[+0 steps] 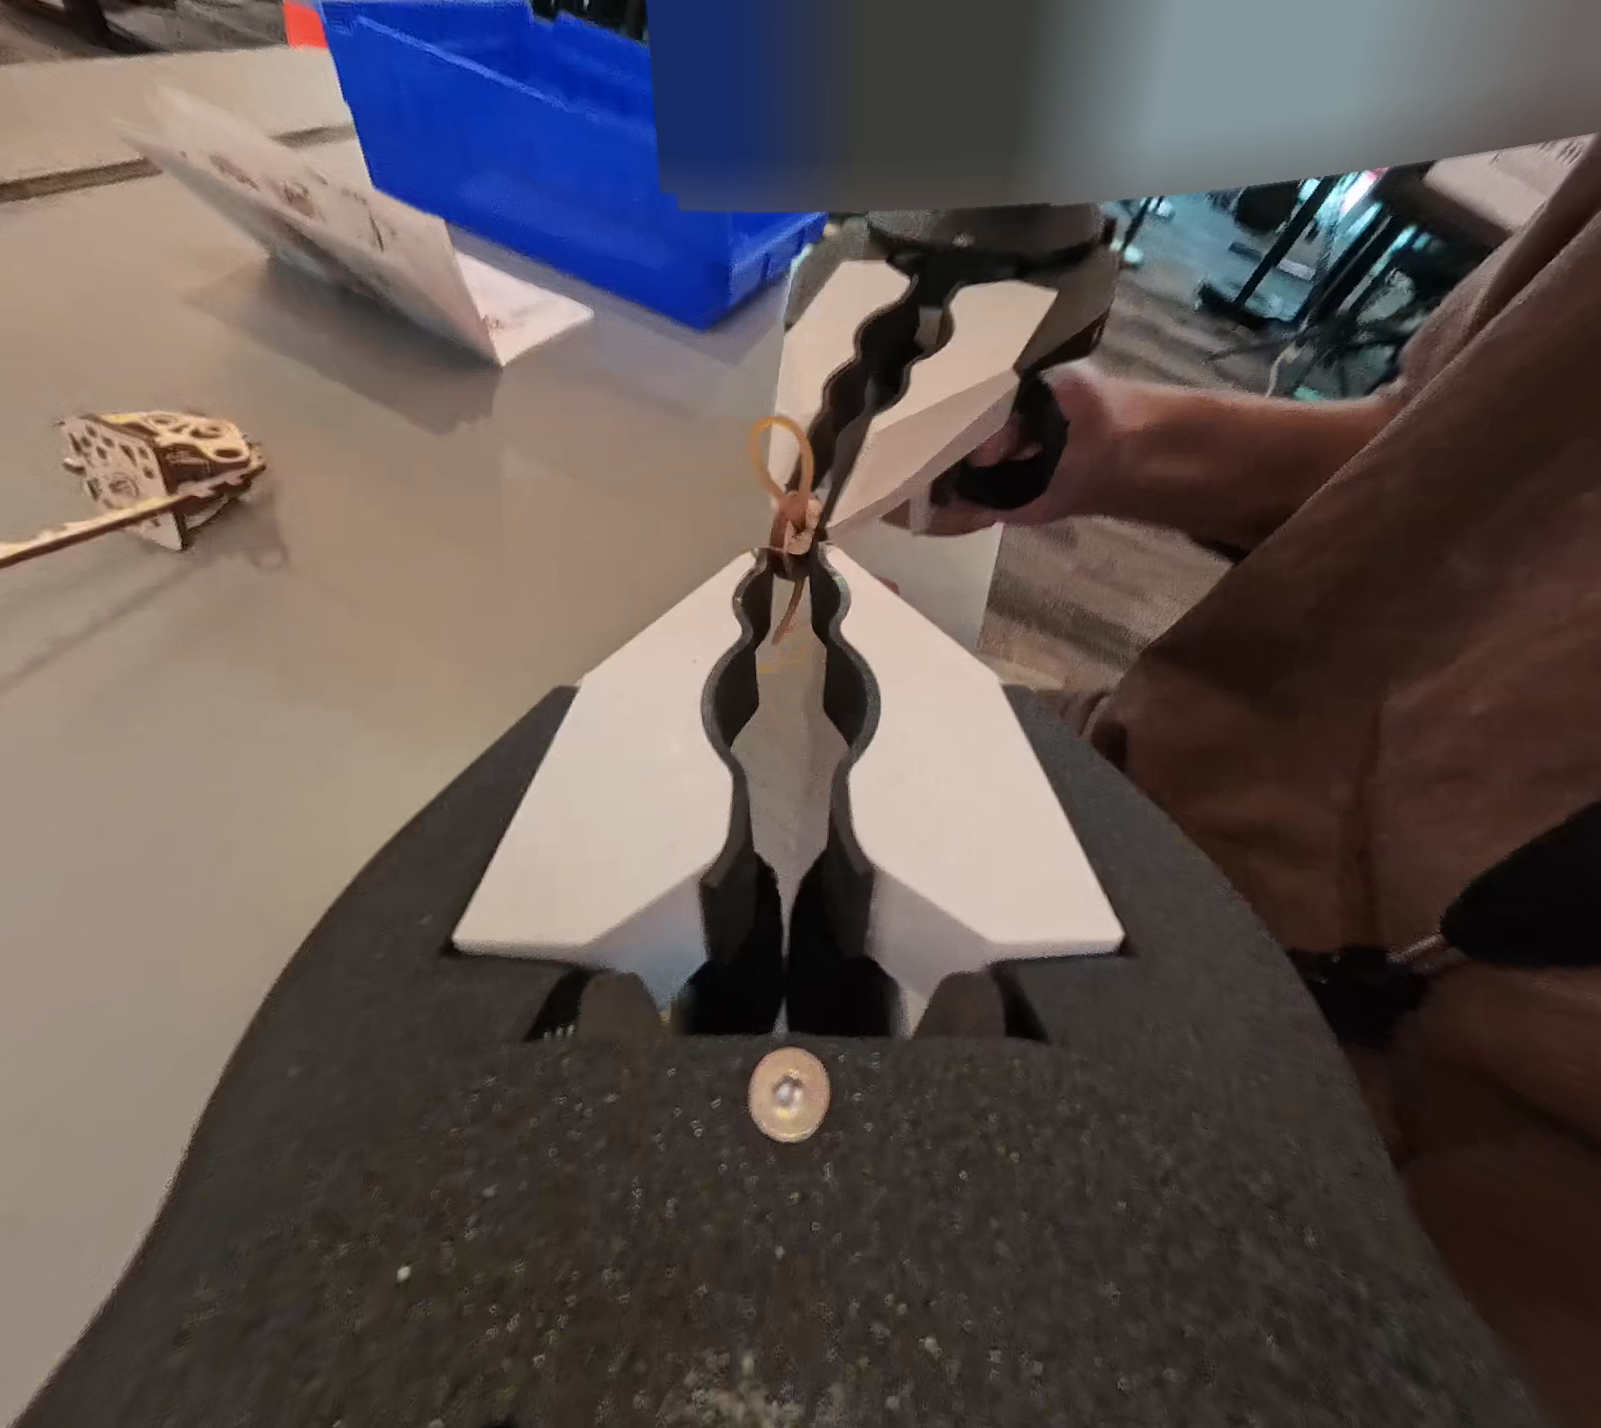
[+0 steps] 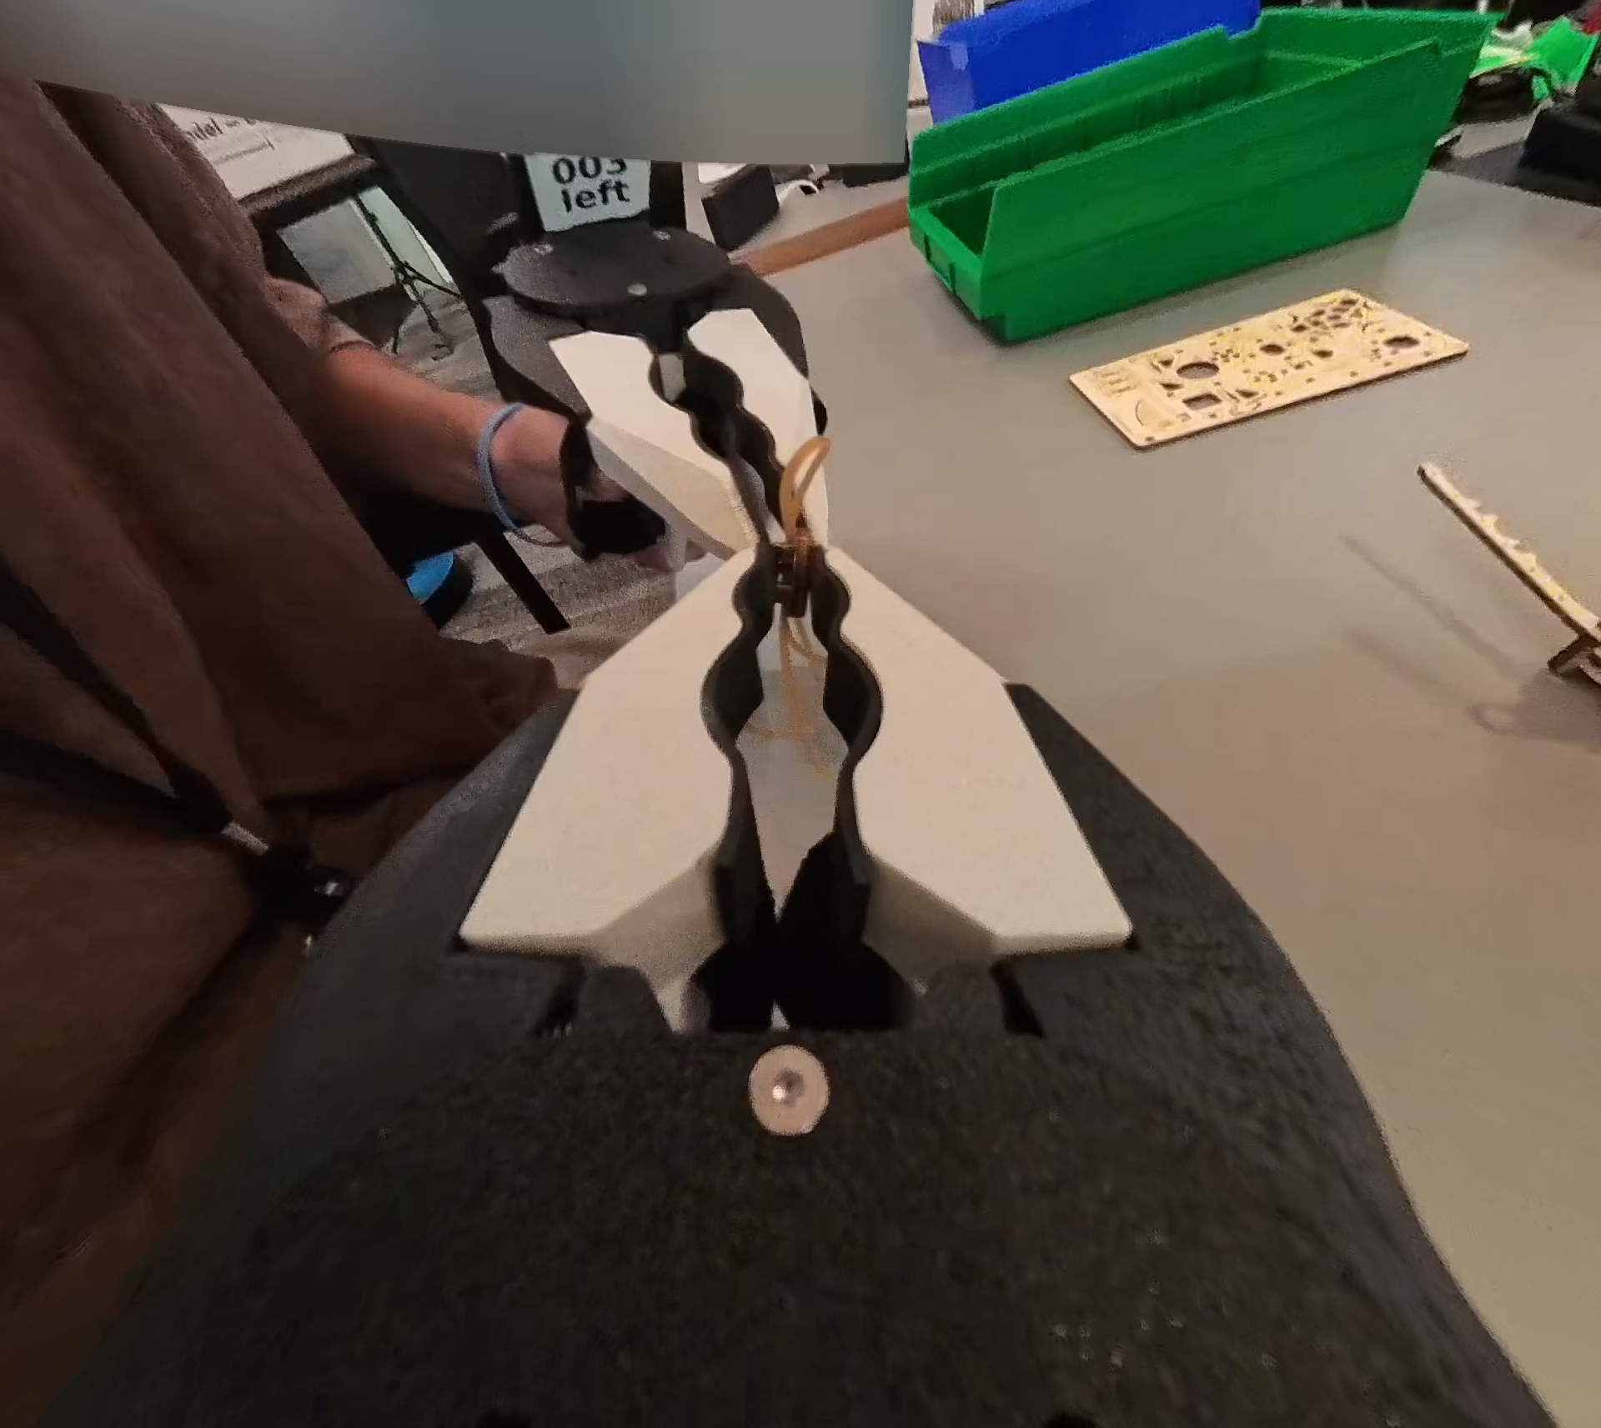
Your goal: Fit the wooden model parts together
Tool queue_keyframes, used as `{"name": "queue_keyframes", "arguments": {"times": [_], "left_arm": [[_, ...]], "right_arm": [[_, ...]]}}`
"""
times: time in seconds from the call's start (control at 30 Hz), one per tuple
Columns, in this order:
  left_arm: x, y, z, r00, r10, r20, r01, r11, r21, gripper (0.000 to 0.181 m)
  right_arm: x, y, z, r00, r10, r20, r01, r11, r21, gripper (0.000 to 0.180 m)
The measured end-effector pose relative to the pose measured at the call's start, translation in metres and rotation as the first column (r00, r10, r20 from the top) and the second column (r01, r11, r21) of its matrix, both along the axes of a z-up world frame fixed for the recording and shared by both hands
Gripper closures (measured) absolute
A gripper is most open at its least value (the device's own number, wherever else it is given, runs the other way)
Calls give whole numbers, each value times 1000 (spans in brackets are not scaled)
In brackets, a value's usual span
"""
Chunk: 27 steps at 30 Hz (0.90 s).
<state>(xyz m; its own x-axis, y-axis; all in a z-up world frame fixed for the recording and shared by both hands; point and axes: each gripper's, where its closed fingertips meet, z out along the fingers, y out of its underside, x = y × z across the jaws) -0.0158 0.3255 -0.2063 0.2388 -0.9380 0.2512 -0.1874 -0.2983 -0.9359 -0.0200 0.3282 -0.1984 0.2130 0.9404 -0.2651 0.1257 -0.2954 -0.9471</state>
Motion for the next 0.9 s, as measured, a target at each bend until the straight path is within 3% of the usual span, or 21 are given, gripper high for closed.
{"name": "queue_keyframes", "arguments": {"times": [0.17,0.4,0.6,0.9], "left_arm": [[0,-12,25,993,22,116,-25,999,22,166],[2,-25,26,995,-17,101,12,999,51,174],[-2,-23,23,996,52,-75,-23,940,341,176],[-1,-27,12,974,82,-210,17,902,430,176]], "right_arm": [[-1,-16,26,990,84,-117,-69,990,125,172],[-1,-25,28,990,118,-79,-93,961,262,172],[-1,-24,24,999,45,26,-50,962,267,168],[1,-29,13,994,25,110,-52,967,248,170]]}}
